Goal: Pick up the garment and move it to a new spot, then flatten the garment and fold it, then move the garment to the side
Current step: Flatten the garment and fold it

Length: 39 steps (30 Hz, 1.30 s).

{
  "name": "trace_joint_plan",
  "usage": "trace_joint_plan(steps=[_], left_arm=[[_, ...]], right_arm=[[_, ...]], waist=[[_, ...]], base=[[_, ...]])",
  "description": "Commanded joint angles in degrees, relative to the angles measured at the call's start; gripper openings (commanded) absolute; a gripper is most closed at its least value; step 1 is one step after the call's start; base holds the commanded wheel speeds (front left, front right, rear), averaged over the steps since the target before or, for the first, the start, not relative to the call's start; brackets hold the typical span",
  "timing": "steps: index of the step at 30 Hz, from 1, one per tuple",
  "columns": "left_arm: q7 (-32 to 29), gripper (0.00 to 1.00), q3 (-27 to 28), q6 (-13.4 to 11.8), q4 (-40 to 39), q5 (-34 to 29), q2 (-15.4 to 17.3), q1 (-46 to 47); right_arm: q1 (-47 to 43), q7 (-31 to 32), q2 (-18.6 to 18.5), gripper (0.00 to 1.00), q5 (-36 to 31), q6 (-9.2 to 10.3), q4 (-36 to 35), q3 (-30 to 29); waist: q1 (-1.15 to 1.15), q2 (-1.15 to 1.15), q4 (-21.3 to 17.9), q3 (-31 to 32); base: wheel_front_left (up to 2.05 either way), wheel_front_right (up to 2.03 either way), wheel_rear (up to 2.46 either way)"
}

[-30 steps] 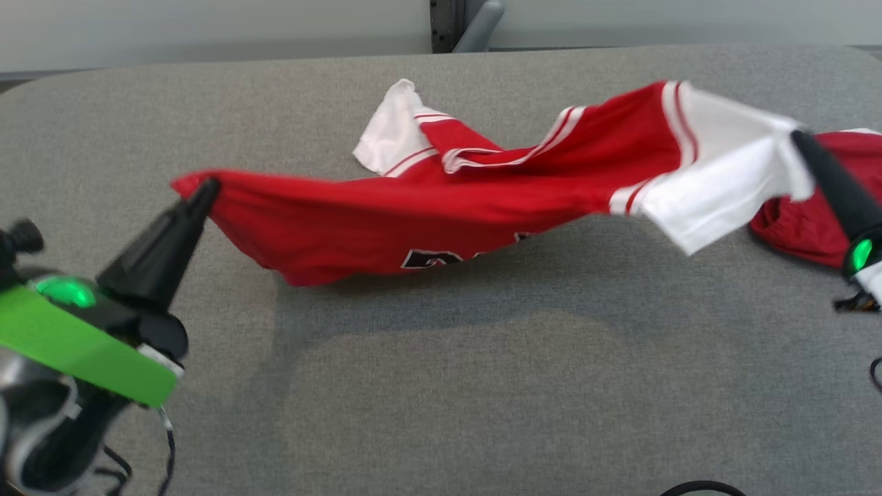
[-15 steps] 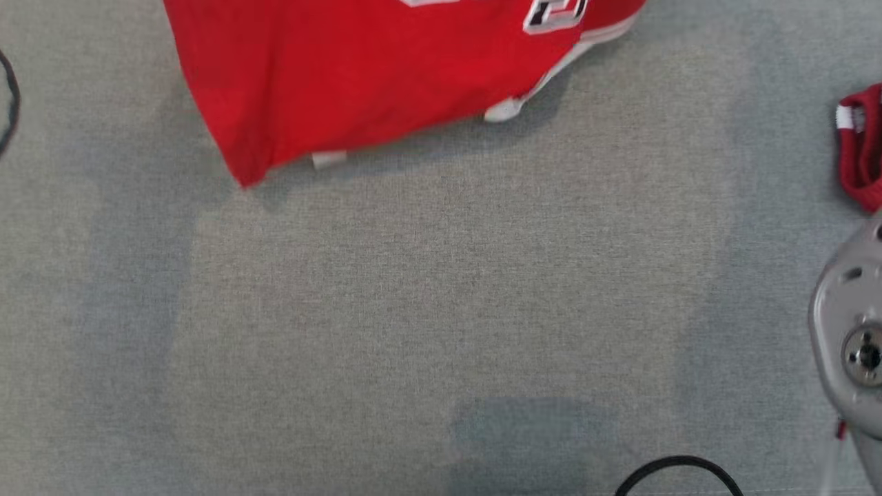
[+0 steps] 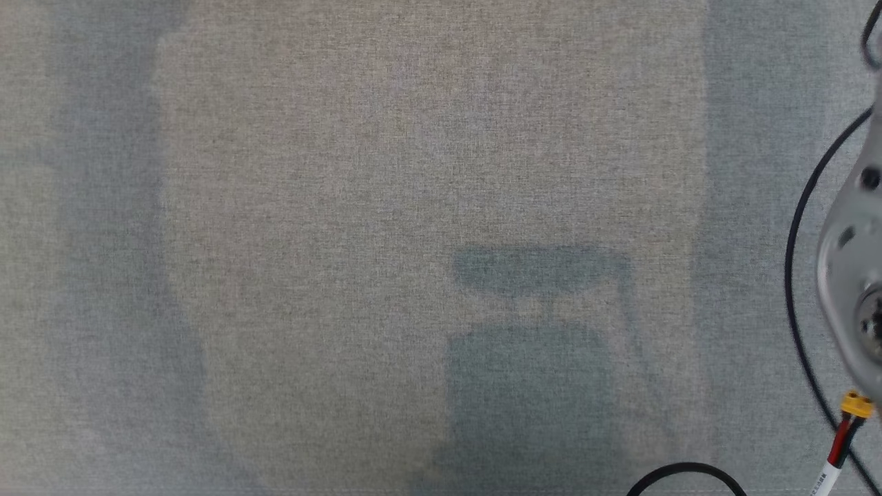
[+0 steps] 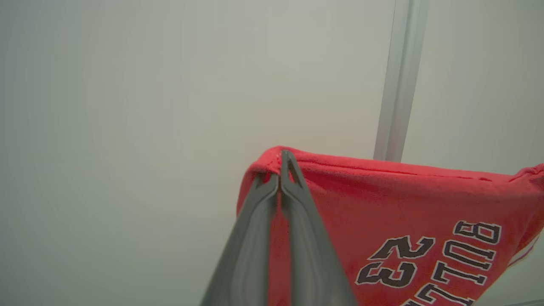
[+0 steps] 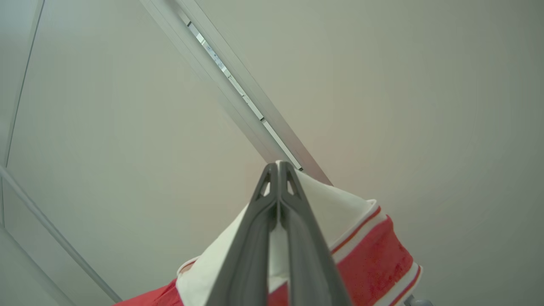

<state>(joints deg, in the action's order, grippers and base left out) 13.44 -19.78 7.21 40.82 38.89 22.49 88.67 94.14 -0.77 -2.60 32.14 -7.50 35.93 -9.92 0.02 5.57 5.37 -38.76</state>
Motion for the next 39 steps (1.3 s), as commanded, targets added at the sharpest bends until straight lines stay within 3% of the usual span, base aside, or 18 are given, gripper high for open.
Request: trace_joint_plan(steps=[1,4,9,13,19,26,29,34,39], left_arm=[[0.82,0.0,-2.58,0.28,-0.76,0.74,-0.04,-4.25],[1.39,0.0,-8.5,0.31,-5.63,5.01,1.47,-14.27],[1.85,0.0,-18.25,0.24,-14.15,10.19,7.56,-33.8],[1.79,0.0,-17.47,0.19,-18.34,10.27,10.39,-48.77],[1.75,0.0,-13.03,-3.66,-26.35,8.51,9.52,-69.65],[1.76,0.0,-8.8,-11.04,-36.26,7.4,7.87,-89.22],[1.75,0.0,-8.43,-12.7,-40.13,9.33,6.15,-95.64],[0.83,0.0,-8.64,-13.64,-44.44,10.84,5.61,-98.56],[-5.22,0.0,-8.94,-14.17,-49.35,12.33,7.22,-94.57]], right_arm=[[-5.91,-0.06,-0.44,0.0,1.72,0.01,-2.05,1.1],[-19.93,1.19,-1.3,0.0,7.07,0.01,-8.22,2.6],[-48.44,4.29,-3.77,0.0,15.91,-0.01,-20.4,4.0],[-68.59,5.13,-4.37,0.0,20.69,0.01,-28.65,3.87],[-88.73,5.76,-4.73,0.0,24.78,0.02,-35.1,3.75],[-101.11,6.2,-5.26,0.0,27.43,0.02,-37.55,2.63],[-105.83,6.16,-5.39,0.0,28.81,0.03,-38.77,1.61],[-107.7,6.28,-5.27,0.0,30.29,0.01,-41.77,0.87],[-100.48,9.12,-5.58,0.0,28.91,0.01,-43.18,1.87]], waist=[[-0.02,0.01,-0.44,0.18],[-0.02,0.01,-0.49,2.41],[-0.02,0.01,-0.94,8.73],[-0.02,0.01,-1.57,13.7],[-0.02,0.01,-2.27,19.78],[-0.02,0.01,-2.85,22.27],[-0.02,0.01,-2.49,22.29],[-0.02,0.01,-2.2,21.41],[-0.02,0.01,-2.57,20.93]], base=[[0.0,0.0,0.0],[0.0,0.0,0.0],[0.0,0.0,0.0],[0.0,0.0,0.0],[0.0,0.0,0.0],[0.0,0.0,0.0],[0.0,0.0,0.0],[0.0,0.0,0.0],[0.0,0.0,0.0]])
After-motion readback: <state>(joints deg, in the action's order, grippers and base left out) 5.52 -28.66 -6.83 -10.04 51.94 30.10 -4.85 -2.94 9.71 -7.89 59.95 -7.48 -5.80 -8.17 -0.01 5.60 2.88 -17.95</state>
